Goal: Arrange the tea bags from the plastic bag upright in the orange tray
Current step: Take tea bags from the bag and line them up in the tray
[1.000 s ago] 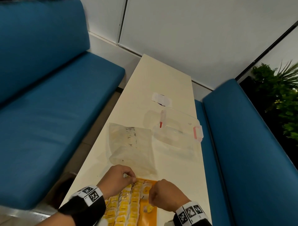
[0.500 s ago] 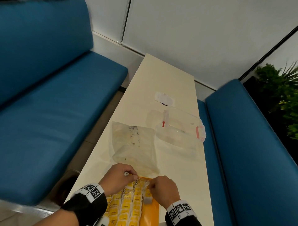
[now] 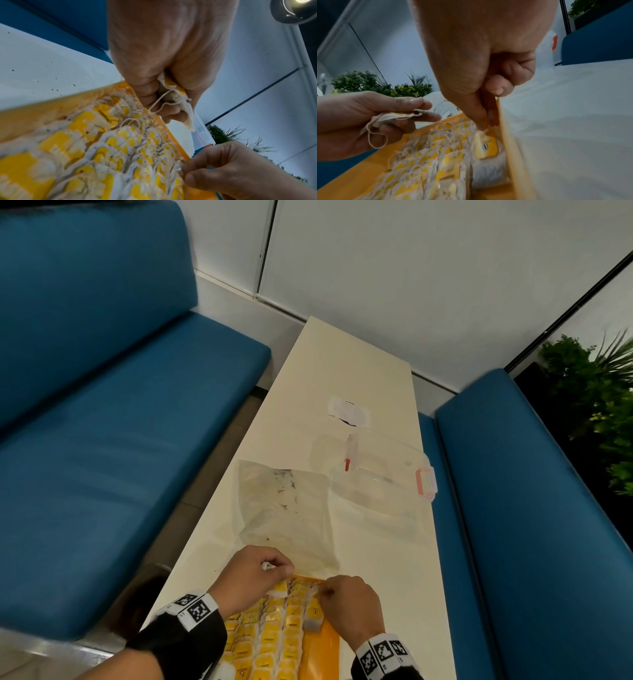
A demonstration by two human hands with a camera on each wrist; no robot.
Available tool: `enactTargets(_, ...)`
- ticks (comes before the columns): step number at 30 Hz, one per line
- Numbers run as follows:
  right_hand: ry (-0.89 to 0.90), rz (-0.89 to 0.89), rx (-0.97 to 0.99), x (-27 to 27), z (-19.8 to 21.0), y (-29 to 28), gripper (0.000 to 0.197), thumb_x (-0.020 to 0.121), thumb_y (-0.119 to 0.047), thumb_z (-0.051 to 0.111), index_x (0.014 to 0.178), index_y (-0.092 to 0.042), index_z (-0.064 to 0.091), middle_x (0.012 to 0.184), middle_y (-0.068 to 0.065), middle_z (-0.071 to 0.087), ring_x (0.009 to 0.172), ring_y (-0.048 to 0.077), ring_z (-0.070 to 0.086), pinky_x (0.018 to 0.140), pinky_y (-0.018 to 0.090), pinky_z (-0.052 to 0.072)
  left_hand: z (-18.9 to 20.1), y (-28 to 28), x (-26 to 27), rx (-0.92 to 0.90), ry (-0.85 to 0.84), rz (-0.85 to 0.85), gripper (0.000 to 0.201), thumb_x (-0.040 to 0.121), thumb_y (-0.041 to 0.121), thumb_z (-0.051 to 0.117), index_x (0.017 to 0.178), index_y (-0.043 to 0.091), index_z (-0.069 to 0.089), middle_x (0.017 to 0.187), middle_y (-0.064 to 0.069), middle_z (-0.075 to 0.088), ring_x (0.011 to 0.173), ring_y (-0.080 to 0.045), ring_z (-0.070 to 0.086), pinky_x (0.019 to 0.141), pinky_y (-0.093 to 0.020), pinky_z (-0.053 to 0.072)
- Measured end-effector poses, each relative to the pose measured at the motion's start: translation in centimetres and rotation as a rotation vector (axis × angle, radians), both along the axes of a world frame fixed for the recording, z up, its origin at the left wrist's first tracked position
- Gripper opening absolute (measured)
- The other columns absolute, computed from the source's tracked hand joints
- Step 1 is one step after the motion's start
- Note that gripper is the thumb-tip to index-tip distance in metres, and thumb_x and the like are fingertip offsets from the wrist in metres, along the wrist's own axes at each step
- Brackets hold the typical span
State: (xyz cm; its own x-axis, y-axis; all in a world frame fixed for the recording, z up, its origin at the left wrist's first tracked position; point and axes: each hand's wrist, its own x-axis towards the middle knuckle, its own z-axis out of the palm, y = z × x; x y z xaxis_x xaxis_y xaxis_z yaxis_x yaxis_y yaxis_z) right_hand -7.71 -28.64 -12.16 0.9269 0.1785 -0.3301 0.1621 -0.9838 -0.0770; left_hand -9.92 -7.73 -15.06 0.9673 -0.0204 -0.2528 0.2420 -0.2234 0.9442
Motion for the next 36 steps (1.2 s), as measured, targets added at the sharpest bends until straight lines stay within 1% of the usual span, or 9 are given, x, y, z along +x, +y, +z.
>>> enactTargets(4, -0.041, -0.119, 0.248, 0.1, 2.6, 0.9, 0.02, 0.089, -0.042, 0.061, 0.101, -0.032, 0.072, 0.098, -0.016, 0.071, 0.091, 0.005, 0.067, 0.079, 0.023, 0.053, 0.7, -0.2, 0.2, -0.127, 0.013, 0.082, 0.012, 0.095, 0.025, 0.07, 0.09, 0.025, 0.081, 0.092, 0.012, 0.078, 0.091, -0.002, 0.07, 0.08, -0.02, 0.055)
enactTargets(7, 0.177, -0.298, 0.652, 0.2, 4.1, 2.4, 0.02, 0.087, -0.038, 0.069, 0.084, -0.018, 0.075, 0.08, -0.005, 0.073, 0.058, 0.014, 0.068, 0.061, 0.029, 0.056, 1.4, -0.6, 0.4, -0.171, -0.013, 0.091, 0.014, 0.097, 0.023, 0.066, 0.095, 0.024, 0.08, 0.092, 0.009, 0.078, 0.092, -0.005, 0.071, 0.084, -0.023, 0.056)
enactTargets(11, 0.288, -0.422, 0.858, 0.6, 5.0, 3.8, 0.019, 0.086, -0.021, 0.076, 0.088, -0.003, 0.073, 0.073, 0.006, 0.071, 0.053, 0.025, 0.064, 0.042, 0.018, 0.039, 1.7, -0.9, 0.7, -0.156, -0.057, 0.109, 0.016, 0.098, 0.02, 0.065, 0.099, 0.026, 0.08, 0.095, 0.014, 0.078, 0.096, -0.002, 0.07, 0.085, -0.017, 0.053)
enactTargets(16, 0.249, -0.411, 0.892, 1.5, 5.2, 4.6, 0.012, 0.083, -0.009, 0.075, 0.086, 0.0, 0.069, 0.066, 0.007, 0.064, 0.051, 0.022, 0.061, 0.043, 0.019, 0.038, 2.3, -0.2, 0.9, -0.131, -0.072, 0.187, 0.018, 0.098, 0.019, 0.065, 0.099, 0.028, 0.08, 0.097, 0.015, 0.077, 0.095, 0.003, 0.068, 0.081, -0.012, 0.05)
enactTargets(21, 0.16, -0.21, 0.793, 2.5, 6.9, 4.9, 0.008, 0.083, -0.019, 0.076, 0.078, -0.013, 0.073, 0.072, 0.001, 0.069, 0.053, 0.012, 0.063, 0.055, 0.022, 0.049, 3.2, 1.7, 0.8, -0.202, -0.027, 0.323, 0.016, 0.097, 0.011, 0.064, 0.105, 0.02, 0.076, 0.093, -0.005, 0.075, 0.075, -0.021, 0.076, 0.071, -0.035, 0.064)
enactTargets(27, 0.058, -0.077, 0.566, 3.5, 7.9, 4.1, 0.014, 0.079, -0.023, 0.076, 0.067, -0.028, 0.072, 0.077, -0.009, 0.069, 0.063, -0.001, 0.056, 0.064, 0.017, 0.045, 3.2, 5.2, 0.1, -0.033, 0.013, 0.448, 0.035, 0.097, 0.038, 0.065, 0.076, 0.013, 0.075, 0.071, -0.004, 0.074, 0.058, -0.019, 0.072, 0.063, -0.038, 0.062)
enactTargets(30, 0.039, -0.044, 0.49, 3.9, 8.0, 3.7, 0.014, 0.08, -0.024, 0.075, 0.068, -0.03, 0.071, 0.08, -0.012, 0.065, 0.069, 0.001, 0.056, 0.065, 0.02, 0.044, 2.6, 6.0, 0.0, -0.035, 0.026, 0.458, 0.012, 0.098, 0.02, 0.064, 0.103, 0.023, 0.074, 0.087, -0.002, 0.072, 0.06, -0.022, 0.072, 0.062, -0.041, 0.062)
enactTargets(32, 0.037, -0.057, 0.492, 4.1, 8.0, 3.5, 0.009, 0.081, -0.024, 0.075, 0.072, -0.028, 0.074, 0.081, -0.012, 0.065, 0.069, 0.001, 0.056, 0.065, 0.02, 0.043, 2.6, 5.9, 0.1, -0.021, 0.034, 0.423, 0.03, 0.096, 0.011, 0.063, 0.119, 0.029, 0.067, 0.102, 0.001, 0.069, 0.061, -0.023, 0.072, 0.06, -0.036, 0.061)
enactTargets(36, 0.05, -0.025, 0.482, 4.0, 8.0, 3.1, 0.01, 0.081, -0.025, 0.076, 0.073, -0.029, 0.074, 0.083, -0.011, 0.065, 0.069, 0.001, 0.055, 0.065, 0.018, 0.042, 3.9, 4.5, 0.0, -0.022, -0.034, 0.192, 0.039, 0.088, 0.017, 0.077, 0.122, 0.034, 0.067, 0.115, 0.011, 0.066, 0.061, -0.02, 0.072, 0.056, -0.026, 0.058)
